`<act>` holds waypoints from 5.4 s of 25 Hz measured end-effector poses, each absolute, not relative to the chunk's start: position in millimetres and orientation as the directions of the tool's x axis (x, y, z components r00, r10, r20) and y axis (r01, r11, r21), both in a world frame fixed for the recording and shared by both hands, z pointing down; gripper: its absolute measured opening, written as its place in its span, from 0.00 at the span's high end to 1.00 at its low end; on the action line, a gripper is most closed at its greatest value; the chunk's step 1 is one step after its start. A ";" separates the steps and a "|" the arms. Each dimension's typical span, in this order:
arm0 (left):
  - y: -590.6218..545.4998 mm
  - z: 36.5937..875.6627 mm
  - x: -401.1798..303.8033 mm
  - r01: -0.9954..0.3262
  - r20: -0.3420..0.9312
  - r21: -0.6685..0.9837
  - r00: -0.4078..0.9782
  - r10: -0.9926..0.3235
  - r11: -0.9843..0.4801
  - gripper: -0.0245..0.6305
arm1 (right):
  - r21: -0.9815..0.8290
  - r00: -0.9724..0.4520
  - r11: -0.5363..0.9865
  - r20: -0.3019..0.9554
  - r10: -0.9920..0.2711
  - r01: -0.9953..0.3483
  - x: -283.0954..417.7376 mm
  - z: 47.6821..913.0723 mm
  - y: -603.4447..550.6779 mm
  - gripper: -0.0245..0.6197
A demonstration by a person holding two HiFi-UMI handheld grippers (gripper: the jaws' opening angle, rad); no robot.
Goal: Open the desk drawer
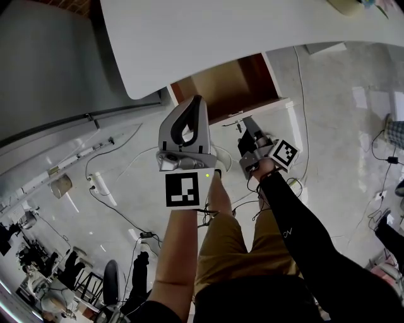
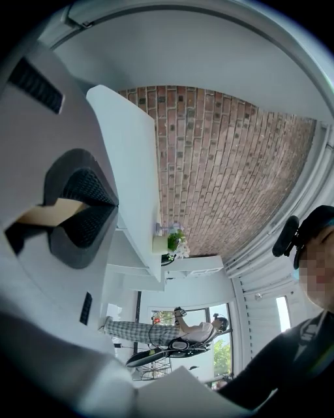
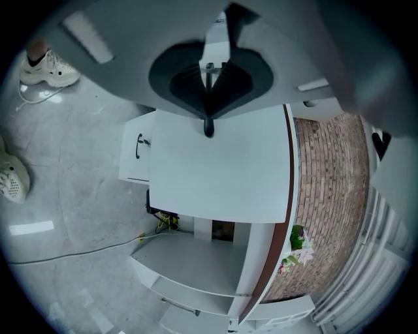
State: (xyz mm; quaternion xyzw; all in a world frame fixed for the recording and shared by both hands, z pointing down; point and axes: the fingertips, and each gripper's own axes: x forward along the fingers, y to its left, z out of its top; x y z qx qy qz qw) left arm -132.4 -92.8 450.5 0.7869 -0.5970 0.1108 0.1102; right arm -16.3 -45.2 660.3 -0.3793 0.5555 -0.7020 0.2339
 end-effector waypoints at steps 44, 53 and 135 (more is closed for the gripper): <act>-92.7 478.7 -131.1 -0.963 0.361 0.056 0.264 -0.894 -0.262 0.95 | -0.944 -0.664 -0.314 0.301 -0.684 -0.105 -17.4 660.2 -14.7 0.93; -94.3 481.9 -132.1 -0.964 0.368 0.055 0.261 -0.892 -0.260 0.95 | -0.944 -0.681 -0.312 0.301 -0.668 -0.112 -11.5 661.0 -7.4 0.93; -121.9 517.4 -122.9 -0.953 0.407 0.088 0.299 -0.863 -0.288 0.95 | -0.919 -0.689 -0.301 0.390 -0.610 -0.254 -12.3 746.0 -4.8 0.93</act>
